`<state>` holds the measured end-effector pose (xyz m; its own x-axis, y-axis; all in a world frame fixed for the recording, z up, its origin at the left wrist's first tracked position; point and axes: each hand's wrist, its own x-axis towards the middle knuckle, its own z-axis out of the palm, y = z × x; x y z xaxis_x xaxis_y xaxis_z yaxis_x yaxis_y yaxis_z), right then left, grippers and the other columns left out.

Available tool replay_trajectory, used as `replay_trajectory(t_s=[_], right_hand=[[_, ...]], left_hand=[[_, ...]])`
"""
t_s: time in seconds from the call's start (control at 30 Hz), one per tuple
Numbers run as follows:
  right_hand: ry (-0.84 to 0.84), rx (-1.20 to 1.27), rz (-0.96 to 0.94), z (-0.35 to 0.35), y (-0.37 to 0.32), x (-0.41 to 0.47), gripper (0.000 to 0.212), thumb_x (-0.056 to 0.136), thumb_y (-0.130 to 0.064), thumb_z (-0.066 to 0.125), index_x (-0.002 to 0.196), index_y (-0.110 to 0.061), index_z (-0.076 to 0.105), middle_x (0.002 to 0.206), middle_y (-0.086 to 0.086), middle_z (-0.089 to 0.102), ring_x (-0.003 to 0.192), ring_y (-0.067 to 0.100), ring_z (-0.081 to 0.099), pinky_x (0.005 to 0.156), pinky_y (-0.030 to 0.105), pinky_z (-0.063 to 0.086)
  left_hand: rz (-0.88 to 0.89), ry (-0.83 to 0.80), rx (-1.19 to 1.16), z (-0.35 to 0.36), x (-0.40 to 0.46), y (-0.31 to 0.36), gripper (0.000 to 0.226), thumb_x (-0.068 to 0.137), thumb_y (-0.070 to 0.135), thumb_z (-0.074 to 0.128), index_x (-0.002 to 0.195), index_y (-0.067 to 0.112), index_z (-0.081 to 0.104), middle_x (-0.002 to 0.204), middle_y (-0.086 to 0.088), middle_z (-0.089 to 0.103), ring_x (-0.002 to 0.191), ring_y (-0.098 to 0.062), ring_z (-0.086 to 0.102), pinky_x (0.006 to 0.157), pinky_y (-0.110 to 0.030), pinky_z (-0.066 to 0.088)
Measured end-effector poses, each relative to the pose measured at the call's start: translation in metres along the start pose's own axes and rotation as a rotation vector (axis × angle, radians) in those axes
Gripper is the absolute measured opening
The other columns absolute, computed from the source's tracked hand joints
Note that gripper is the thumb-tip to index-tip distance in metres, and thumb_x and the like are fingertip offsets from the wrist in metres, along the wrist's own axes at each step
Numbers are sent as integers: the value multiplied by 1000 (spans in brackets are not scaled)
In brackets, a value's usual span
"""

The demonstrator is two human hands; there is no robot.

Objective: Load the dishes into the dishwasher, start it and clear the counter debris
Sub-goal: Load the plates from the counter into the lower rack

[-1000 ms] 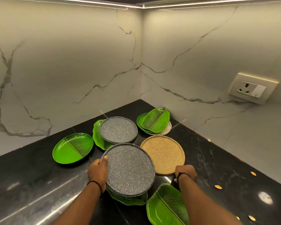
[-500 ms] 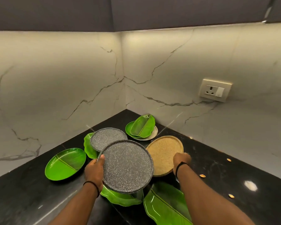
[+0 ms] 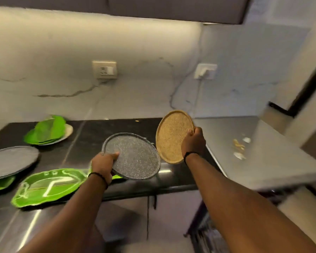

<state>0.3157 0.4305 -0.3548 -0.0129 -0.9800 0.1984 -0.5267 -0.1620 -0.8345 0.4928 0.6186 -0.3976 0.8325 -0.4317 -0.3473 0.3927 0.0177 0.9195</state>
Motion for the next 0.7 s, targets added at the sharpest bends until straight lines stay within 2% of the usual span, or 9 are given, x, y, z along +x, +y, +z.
replay_trajectory(t_s=[0.13, 0.23, 0.33, 0.43, 0.47, 0.57, 0.67, 0.7], right_hand=[[100, -181, 34, -109, 83, -14, 18, 99, -25, 45, 108, -12, 54, 108, 16, 65, 101, 38, 59, 71, 35, 37], [138, -272, 106, -195, 141, -25, 17, 98, -24, 47, 109, -14, 55, 106, 17, 66, 100, 39, 58, 71, 38, 39], [185, -359, 203, -273, 202, -48, 17, 98, -21, 45, 104, -12, 58, 104, 17, 65, 97, 38, 57, 66, 36, 35], [239, -376, 308, -346, 268, -89, 17, 96, -17, 46, 98, -10, 62, 103, 16, 65, 93, 36, 57, 65, 34, 36], [247, -380, 348, -371, 291, -105, 18, 95, -15, 47, 100, -10, 63, 104, 15, 66, 93, 35, 58, 67, 34, 38], [260, -385, 434, -439, 359, -147, 20, 94, -15, 49, 105, -11, 65, 105, 13, 67, 95, 34, 59, 72, 35, 44], [248, -367, 481, -487, 418, -188, 20, 93, -13, 49, 105, -12, 64, 106, 14, 67, 96, 35, 59, 75, 34, 47], [236, -367, 513, -504, 437, -204, 21, 93, -12, 49, 106, -11, 64, 107, 14, 67, 97, 35, 59, 75, 33, 46]], left_hand=[[-35, -151, 191, 58, -50, -47, 21, 74, 1, 69, 94, -2, 63, 89, -18, 64, 74, -29, 62, 74, -51, 55], [-85, -297, 403, 112, -87, -90, 36, 71, 10, 72, 103, -2, 63, 95, -16, 65, 87, -32, 65, 82, -54, 56], [-150, -414, 518, 158, -148, -135, 36, 74, 3, 66, 109, -3, 61, 100, -23, 65, 92, -38, 66, 75, -57, 57], [-95, -559, 756, 190, -233, -182, 39, 89, 6, 58, 125, -8, 55, 104, -17, 59, 97, -37, 62, 67, -40, 55], [-75, -592, 830, 198, -260, -203, 38, 92, 8, 55, 126, -9, 54, 104, -16, 57, 98, -36, 61, 66, -38, 54], [19, -643, 1033, 216, -337, -266, 34, 93, 13, 56, 120, -7, 58, 117, -22, 63, 104, -38, 62, 83, -46, 55], [53, -747, 1219, 220, -410, -313, 43, 90, 30, 66, 121, 2, 59, 122, -11, 64, 110, -28, 62, 91, -35, 52], [-13, -731, 1191, 220, -437, -329, 42, 92, 29, 62, 123, 0, 58, 124, -14, 63, 110, -29, 61, 93, -37, 51]])
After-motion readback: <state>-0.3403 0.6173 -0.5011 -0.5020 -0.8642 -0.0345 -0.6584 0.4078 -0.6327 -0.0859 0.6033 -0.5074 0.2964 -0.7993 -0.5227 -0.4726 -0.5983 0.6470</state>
